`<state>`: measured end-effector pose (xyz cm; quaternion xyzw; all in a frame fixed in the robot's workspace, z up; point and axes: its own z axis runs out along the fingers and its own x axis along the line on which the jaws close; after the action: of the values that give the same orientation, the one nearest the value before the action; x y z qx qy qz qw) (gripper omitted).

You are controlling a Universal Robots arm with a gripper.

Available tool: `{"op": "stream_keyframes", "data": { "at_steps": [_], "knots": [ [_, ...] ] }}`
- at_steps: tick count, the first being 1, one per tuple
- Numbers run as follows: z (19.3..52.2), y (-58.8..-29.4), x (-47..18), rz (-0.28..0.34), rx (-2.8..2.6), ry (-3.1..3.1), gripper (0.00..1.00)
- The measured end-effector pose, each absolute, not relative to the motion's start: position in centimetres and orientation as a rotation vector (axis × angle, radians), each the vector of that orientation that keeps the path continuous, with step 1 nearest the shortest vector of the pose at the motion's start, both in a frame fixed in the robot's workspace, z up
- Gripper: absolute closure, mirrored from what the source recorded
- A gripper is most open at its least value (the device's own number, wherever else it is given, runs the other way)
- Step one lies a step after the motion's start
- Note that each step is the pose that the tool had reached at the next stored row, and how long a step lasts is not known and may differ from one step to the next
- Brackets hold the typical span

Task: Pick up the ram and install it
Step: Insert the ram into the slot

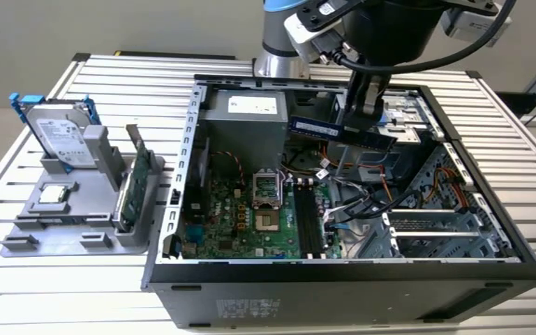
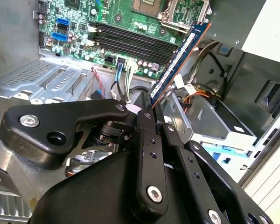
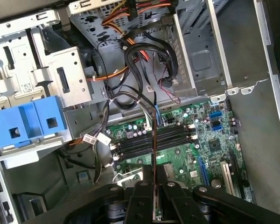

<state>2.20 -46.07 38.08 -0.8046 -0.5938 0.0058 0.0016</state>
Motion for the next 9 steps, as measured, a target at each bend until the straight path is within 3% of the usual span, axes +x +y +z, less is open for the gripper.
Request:
{"op": "stream_keyframes", "data": {
  "at_steps": [9],
  "knots": [
    [38.08, -46.07, 2.2, 0.018, -2.565, -1.808, 1.0]
  ]
}}
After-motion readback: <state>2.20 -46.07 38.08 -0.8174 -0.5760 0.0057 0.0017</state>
